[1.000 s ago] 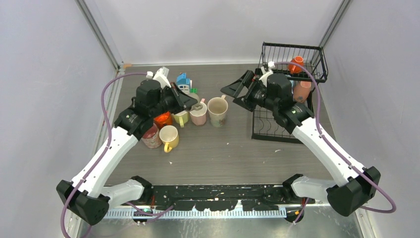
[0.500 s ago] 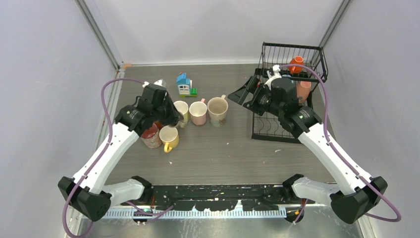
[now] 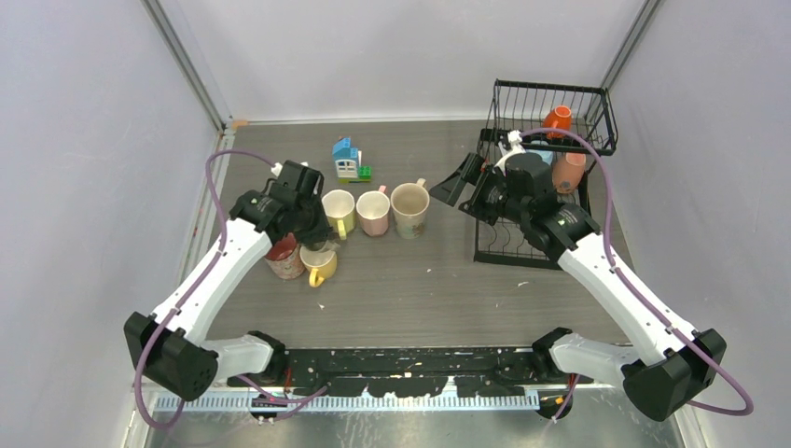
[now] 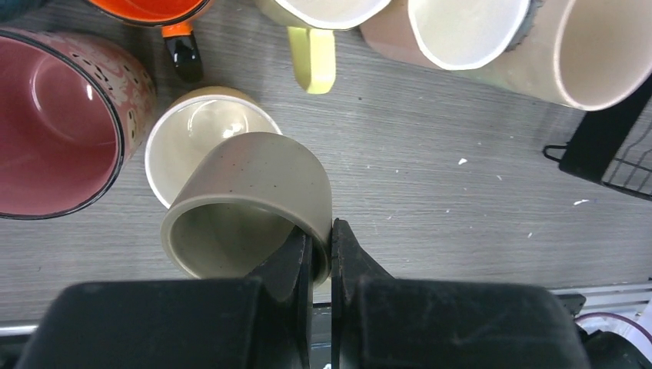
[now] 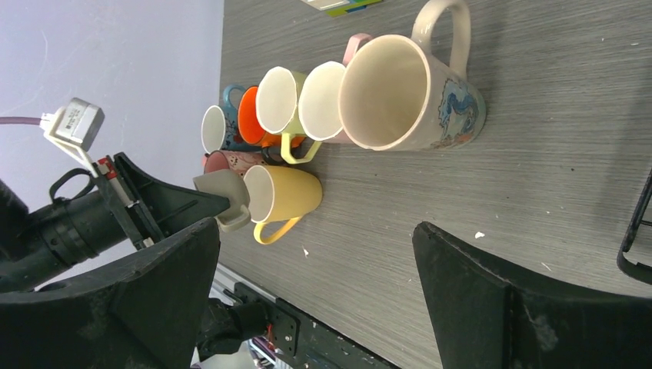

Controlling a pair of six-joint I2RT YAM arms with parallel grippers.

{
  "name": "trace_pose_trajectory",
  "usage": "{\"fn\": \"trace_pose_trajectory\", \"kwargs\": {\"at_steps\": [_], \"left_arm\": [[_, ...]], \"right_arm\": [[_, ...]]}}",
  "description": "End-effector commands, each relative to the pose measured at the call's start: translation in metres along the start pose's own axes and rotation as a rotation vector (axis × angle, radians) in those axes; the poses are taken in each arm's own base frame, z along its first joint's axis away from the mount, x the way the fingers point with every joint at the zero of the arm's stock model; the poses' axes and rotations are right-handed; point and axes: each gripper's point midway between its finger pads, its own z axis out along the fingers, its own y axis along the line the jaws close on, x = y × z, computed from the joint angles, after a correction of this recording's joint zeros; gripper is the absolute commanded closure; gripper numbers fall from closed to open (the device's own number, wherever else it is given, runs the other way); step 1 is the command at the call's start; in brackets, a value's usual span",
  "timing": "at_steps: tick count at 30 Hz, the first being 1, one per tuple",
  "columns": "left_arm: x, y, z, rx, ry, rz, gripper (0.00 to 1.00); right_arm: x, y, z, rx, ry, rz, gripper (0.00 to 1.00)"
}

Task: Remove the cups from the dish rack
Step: Place the cup at the center of the board.

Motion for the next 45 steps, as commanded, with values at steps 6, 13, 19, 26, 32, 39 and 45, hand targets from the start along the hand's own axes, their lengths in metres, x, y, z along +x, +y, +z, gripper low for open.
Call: {"fn": "trace_pose_trajectory", "kwargs": {"at_steps": [6, 13, 19, 26, 32, 39, 45], "left_arm": [[-0.007, 0.018, 0.017, -0.053, 0.007, 0.005, 1.0], [-0.004, 0.024, 0.032, -0.061, 0.044, -0.011, 1.0], [0.001, 0.029, 0.042, -0.067, 0.068, -0.022, 1.0], [0.007, 0.033, 0.05, -0.074, 0.091, -0.021, 1.0], [0.008, 0.035, 0.053, -0.082, 0.1, -0.018, 0.95], [0.006, 0.034, 0.048, -0.074, 0.089, -0.013, 0.79], [0.003, 0.032, 0.044, -0.066, 0.078, -0.007, 0.75]], "right_arm": [[-0.001, 0.002, -0.006, -0.015, -0.025, -0.03, 0.0], [0.001, -0.001, -0.005, -0.011, -0.021, -0.027, 0.0], [0.002, -0.001, -0.005, -0.009, -0.017, -0.027, 0.0], [0.002, -0.002, -0.006, -0.008, -0.019, -0.028, 0.0], [0.001, -0.001, -0.007, -0.008, -0.02, -0.029, 0.0], [0.0, 0.0, -0.009, -0.008, -0.024, -0.03, 0.0], [-0.001, 0.0, -0.009, -0.005, -0.023, -0.03, 0.0]]}}
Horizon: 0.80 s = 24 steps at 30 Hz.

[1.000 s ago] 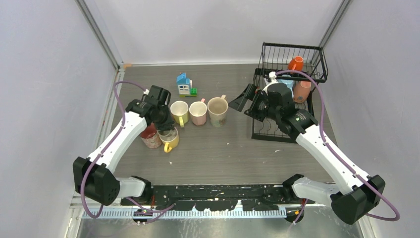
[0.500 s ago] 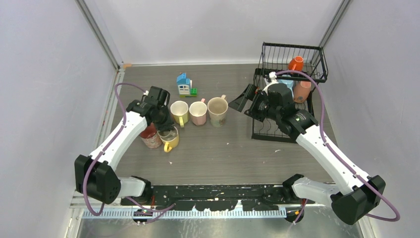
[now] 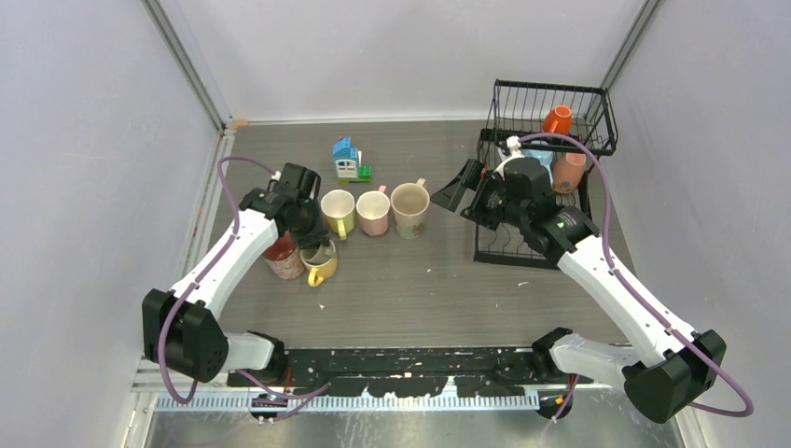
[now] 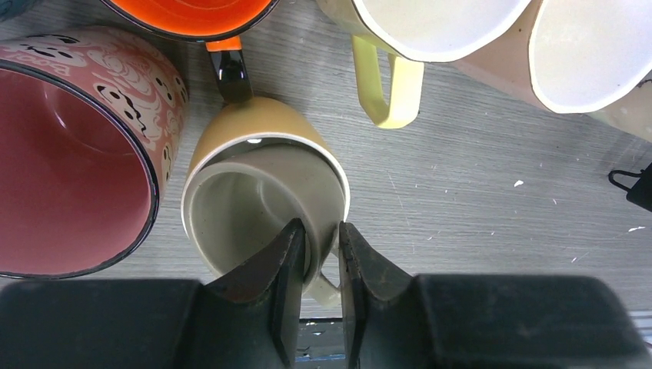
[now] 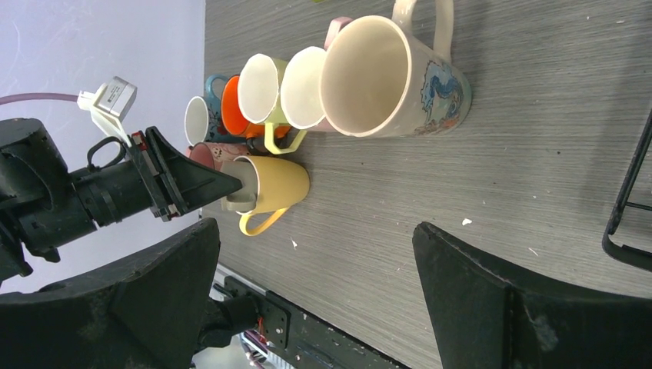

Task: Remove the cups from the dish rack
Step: Place the cup at the center of the board.

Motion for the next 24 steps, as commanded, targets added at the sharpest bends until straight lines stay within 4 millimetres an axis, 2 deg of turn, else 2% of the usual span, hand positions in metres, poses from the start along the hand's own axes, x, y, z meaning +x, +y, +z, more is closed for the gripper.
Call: {"fn": "trace_pose_trajectory", "kwargs": {"at_steps": [1, 10, 24], "left_arm": [[-0.007, -0.007, -0.007, 0.041, -0.027, 0.02, 0.74], [-0.009, -0.011, -0.016, 0.064, -0.039, 0.029, 0.71], [-0.021, -0.018, -0.042, 0.102, -0.099, 0.058, 0.55]], "right_arm": [[-0.011, 0.012, -0.009, -0.032, -0.048, -0.028, 0.0], [-0.012, 0.013, -0.009, -0.032, -0.048, -0.029, 0.0], [-0.016, 0.015, -0.01, -0.023, -0.057, -0.03, 0.0]]}}
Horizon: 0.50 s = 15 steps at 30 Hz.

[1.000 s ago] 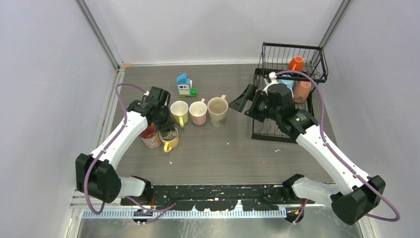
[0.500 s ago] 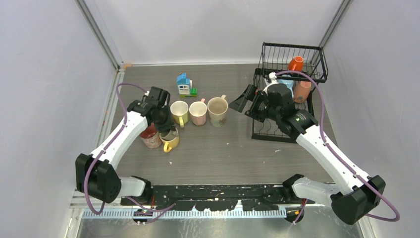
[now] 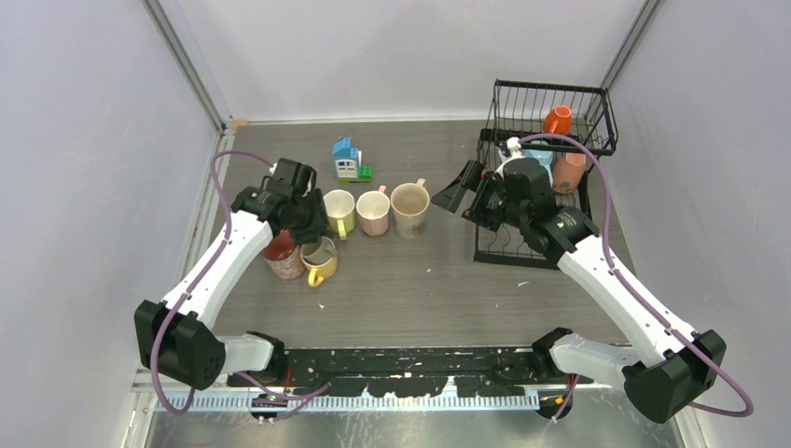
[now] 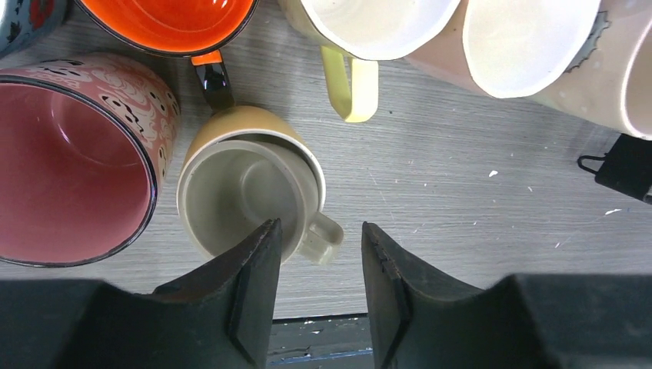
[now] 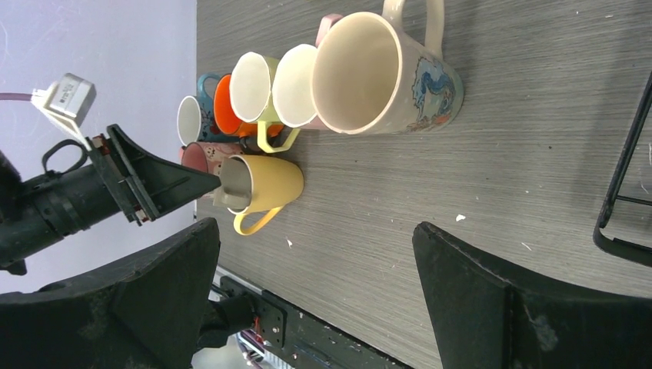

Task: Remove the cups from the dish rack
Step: Place the cup at the center of the board, then unload the cup from the dish rack.

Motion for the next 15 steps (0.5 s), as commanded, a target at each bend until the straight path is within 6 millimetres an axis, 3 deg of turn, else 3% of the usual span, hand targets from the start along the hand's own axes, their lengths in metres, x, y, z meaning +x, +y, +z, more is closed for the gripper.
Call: {"fn": "trace_pose_trajectory", "kwargs": {"at_steps": [1, 9, 15], "left_arm": [[-0.013, -0.01, -0.024, 0.056, -0.061, 0.025, 0.54], [-0.018, -0.024, -0.048, 0.146, -0.103, 0.059, 0.34], [-0.022, -0.04, -0.072, 0.249, -0.144, 0.095, 0.05]], "right_arm": [[-0.018, 0.018, -0.01, -0.039, -0.063, -0.029, 0.0], [-0.025, 0.019, -0.016, -0.024, -0.09, -0.027, 0.0], [-0.037, 0.021, -0.024, -0.002, -0.137, -0.023, 0.0]]}}
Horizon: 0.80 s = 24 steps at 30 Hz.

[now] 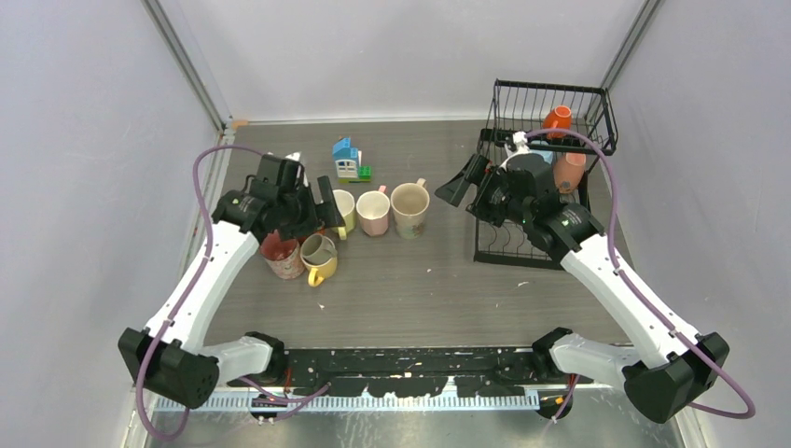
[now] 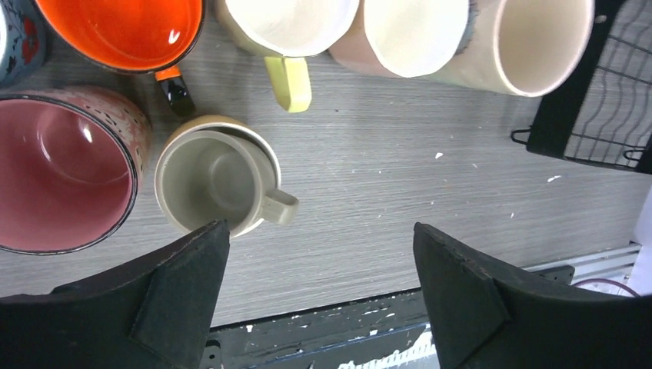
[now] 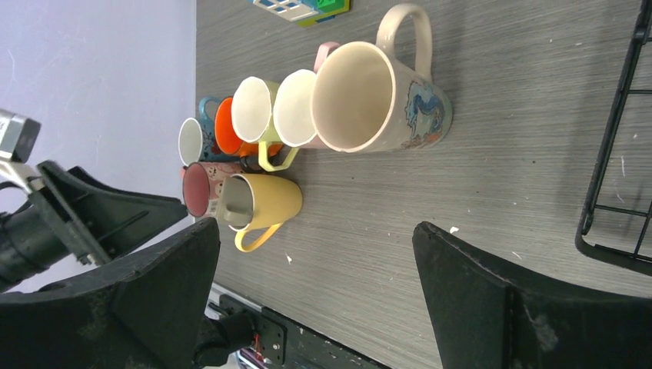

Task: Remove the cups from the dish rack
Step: Unload the cup from the dish rack.

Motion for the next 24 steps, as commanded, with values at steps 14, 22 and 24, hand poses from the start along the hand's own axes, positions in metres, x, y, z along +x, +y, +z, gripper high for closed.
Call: {"fn": "trace_pose_trajectory", "kwargs": {"at_steps": [14, 22, 24], "left_arm": [[-0.004, -0.061, -0.065, 0.377, -0.091, 0.13, 0.0], [0.003, -0.072, -0.075, 0.446, -0.075, 0.152, 0.0], [0.005, -0.072, -0.075, 0.452, -0.065, 0.156, 0.0]], "right_arm": [[-0.088, 0.027, -0.025, 0.1, -0.242, -0.052, 0.0], [-0.176, 0.0, -0.033, 0.195, -0.418, -0.009, 0.0], [-0.196, -0.007, -0.031, 0.209, -0.452, 0.007, 0.0]]}}
